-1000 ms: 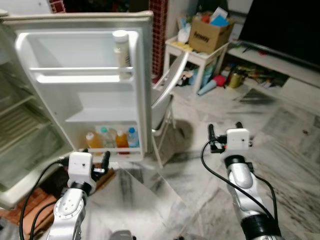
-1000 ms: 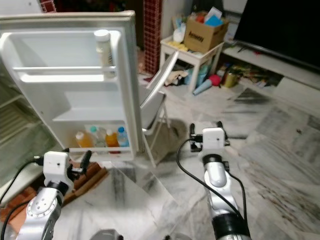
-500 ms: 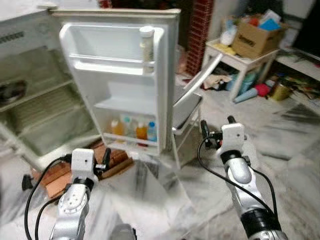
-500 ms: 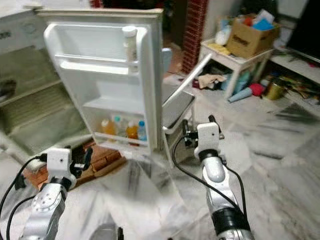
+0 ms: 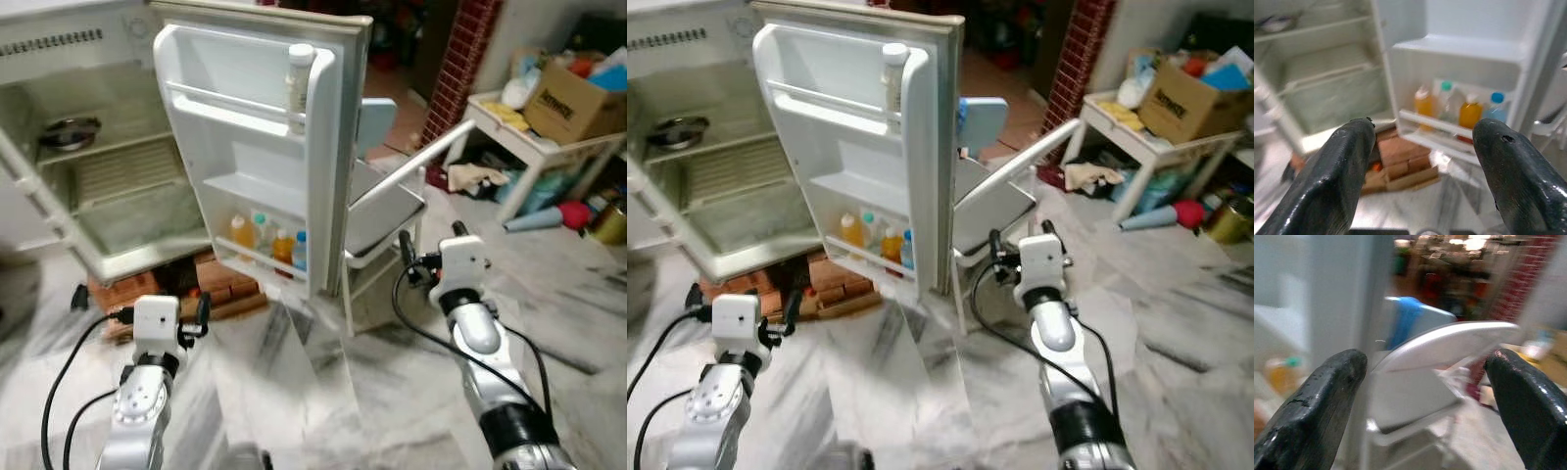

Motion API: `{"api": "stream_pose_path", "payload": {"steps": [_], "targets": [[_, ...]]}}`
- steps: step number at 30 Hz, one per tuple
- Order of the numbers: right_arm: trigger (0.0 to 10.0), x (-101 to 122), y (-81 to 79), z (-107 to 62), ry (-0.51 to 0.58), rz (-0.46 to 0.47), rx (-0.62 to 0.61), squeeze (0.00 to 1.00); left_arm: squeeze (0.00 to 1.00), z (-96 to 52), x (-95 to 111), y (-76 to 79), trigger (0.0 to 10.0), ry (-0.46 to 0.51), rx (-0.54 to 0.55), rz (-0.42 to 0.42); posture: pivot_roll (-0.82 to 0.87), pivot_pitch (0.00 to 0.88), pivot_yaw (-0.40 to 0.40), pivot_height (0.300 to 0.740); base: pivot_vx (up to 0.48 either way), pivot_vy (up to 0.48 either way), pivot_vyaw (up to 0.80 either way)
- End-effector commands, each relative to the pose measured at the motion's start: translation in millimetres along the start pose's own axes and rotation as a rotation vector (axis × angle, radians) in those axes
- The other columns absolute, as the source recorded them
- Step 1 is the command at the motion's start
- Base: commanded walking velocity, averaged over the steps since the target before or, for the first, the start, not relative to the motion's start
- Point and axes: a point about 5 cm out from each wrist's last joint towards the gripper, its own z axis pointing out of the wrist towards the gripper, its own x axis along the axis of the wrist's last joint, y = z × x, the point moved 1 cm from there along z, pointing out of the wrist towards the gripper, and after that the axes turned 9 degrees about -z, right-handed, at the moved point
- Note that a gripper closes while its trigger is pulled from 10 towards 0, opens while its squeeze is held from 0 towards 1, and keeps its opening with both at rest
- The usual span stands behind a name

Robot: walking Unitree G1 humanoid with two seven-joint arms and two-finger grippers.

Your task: Restocking fridge

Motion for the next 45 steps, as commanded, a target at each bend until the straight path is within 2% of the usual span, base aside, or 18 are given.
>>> {"api": "stream_pose_path", "payload": {"steps": [1, 18, 30, 36, 38, 39, 41, 45], "targets": [[10.0, 9.1, -5.8, 4.8, 0.036, -0.002, 0.028, 0.0, 0.0, 1.3, 4.9, -1.8, 10.0, 0.015, 0.004, 0.014, 0.14, 0.0, 0.006, 0.74, 0.289, -0.382, 0.79], [10.0, 12.2, -11.6, 6.5, 0.054, 0.005, 0.076, 0.0, 0.0, -1.0, 3.8, -1.3, 10.0, 0.013, 0.013, 0.005, 0.14, 0.0, -0.005, 0.74, 0.46, -0.037, 0.79], [10.0, 12.5, -4.8, 10.9, 0.049, 0.001, 0.048, 0.0, 0.0, 0.8, 2.0, 3.0, 10.0, 0.0, -0.007, 0.001, 0.14, 0.0, -0.015, 0.74, 0.0, 0.0, 0.07], [10.0, 14.7, -9.8, 14.9, 0.058, 0.016, 0.121, 0.0, 0.0, -0.8, -1.2, 1.3, 10.0, -0.018, 0.009, -0.008, 0.15, 0.0, -0.017, 0.74, 0.0, 0.0, 0.0], [10.0, 17.8, -9.7, 17.1, 0.076, 0.013, 0.14, 0.0, 0.0, -3.2, -4.5, -1.6, 10.0, -0.034, 0.031, -0.036, 0.15, 0.0, -0.017, 0.74, 0.0, 0.0, 0.0], [10.0, 24.4, -6.9, 24.7, 0.098, 0.022, 0.158, 0.0, 0.0, -11.2, -16.3, -11.7, 10.0, -0.082, 0.098, -0.106, 0.16, 0.0, -0.021, 0.74, 0.0, 0.0, 0.0], [10.0, 32.3, -1.4, 36.3, 0.111, 0.018, 0.151, 0.0, 0.0, -21.4, -25.1, -22.2, 10.0, -0.11, 0.154, -0.121, 0.17, 0.0, -0.028, 0.74, 0.0, 0.0, 0.0], [10.0, 42.1, 4.0, 51.9, 0.108, 0.045, 0.137, 0.0, 0.0, -32.8, -29.1, -28.1, 10.0, -0.119, 0.186, -0.131, 0.19, 0.0, -0.038, 0.74, 0.0, 0.0, 0.0]]}}
